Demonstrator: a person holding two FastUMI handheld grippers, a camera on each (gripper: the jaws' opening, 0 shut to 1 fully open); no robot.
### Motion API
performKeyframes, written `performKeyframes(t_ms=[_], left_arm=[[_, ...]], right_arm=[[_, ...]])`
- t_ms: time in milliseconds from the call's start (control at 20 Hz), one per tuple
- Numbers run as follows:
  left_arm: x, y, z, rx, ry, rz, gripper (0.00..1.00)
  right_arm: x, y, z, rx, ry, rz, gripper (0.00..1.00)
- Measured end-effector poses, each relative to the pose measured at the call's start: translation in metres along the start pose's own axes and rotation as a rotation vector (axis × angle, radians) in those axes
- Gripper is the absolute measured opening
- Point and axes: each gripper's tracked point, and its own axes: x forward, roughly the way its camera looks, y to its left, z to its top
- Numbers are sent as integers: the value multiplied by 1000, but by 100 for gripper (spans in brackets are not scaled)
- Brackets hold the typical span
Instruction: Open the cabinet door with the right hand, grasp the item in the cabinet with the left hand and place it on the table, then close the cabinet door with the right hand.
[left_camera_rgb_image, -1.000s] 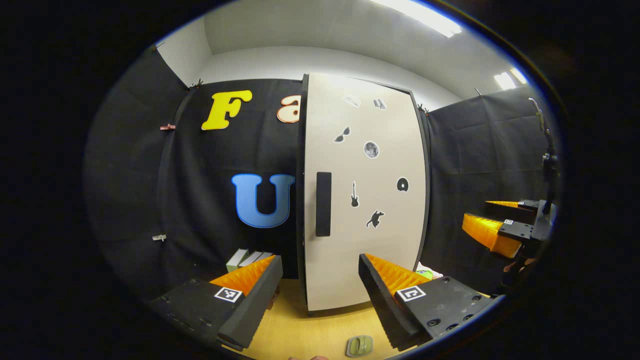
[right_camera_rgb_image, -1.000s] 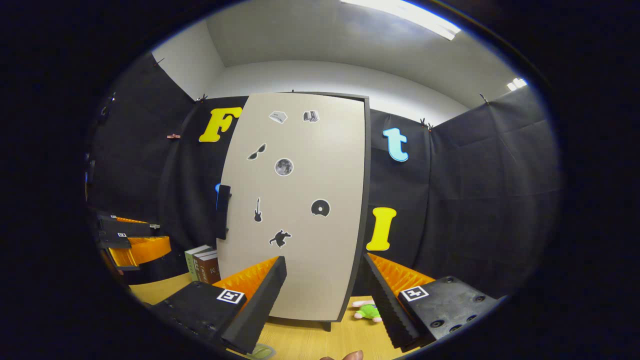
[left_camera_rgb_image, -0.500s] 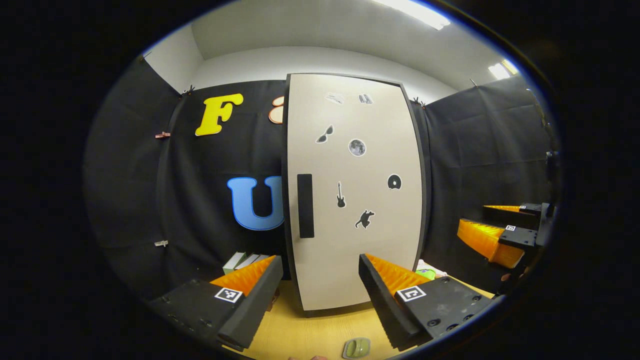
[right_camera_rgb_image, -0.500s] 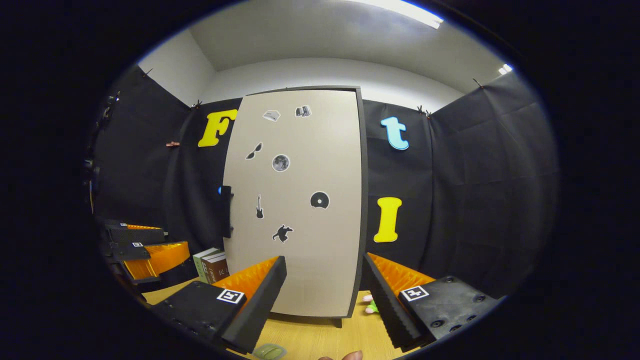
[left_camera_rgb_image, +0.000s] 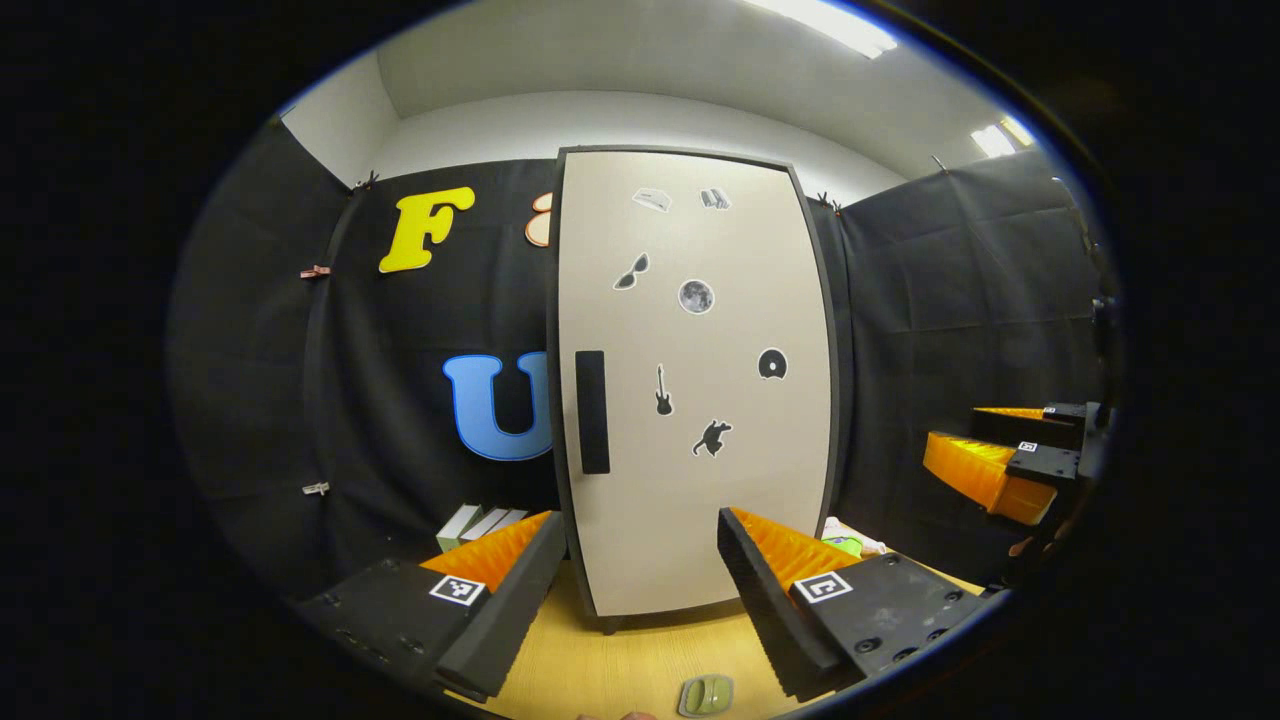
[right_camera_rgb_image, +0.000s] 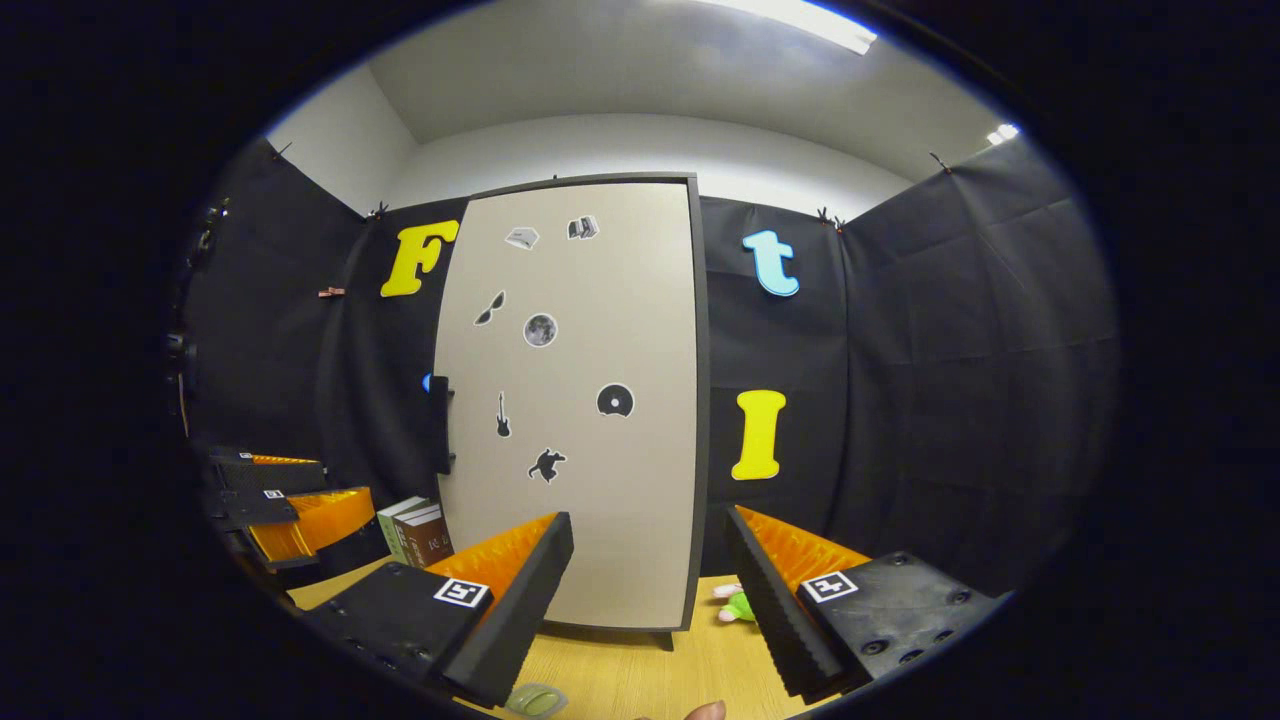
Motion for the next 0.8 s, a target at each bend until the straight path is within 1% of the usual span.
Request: performKeyframes(t_ms=[100,250,350,600,650,800], left_arm=[[-3,5,-5,-7,11,14,96],[-7,11,-9,15,21,44,96],[-8,11,-13,4,35,51,96],[-12,14,-7,-4,29,96,96],[-14,13,-7,-3,25,103,96],[-18,9,-3,11,16,118,96]], right_arm=[[-2,3,0,-1,3,7,97],[-4,6,2,10,-7,25,97],[-3,5,2,15,-6,31,97],[-1,4,-2,34,7,57,97],[-1,2,-4,36,11,60,100],[-3,0,-9,50,29,66,97]])
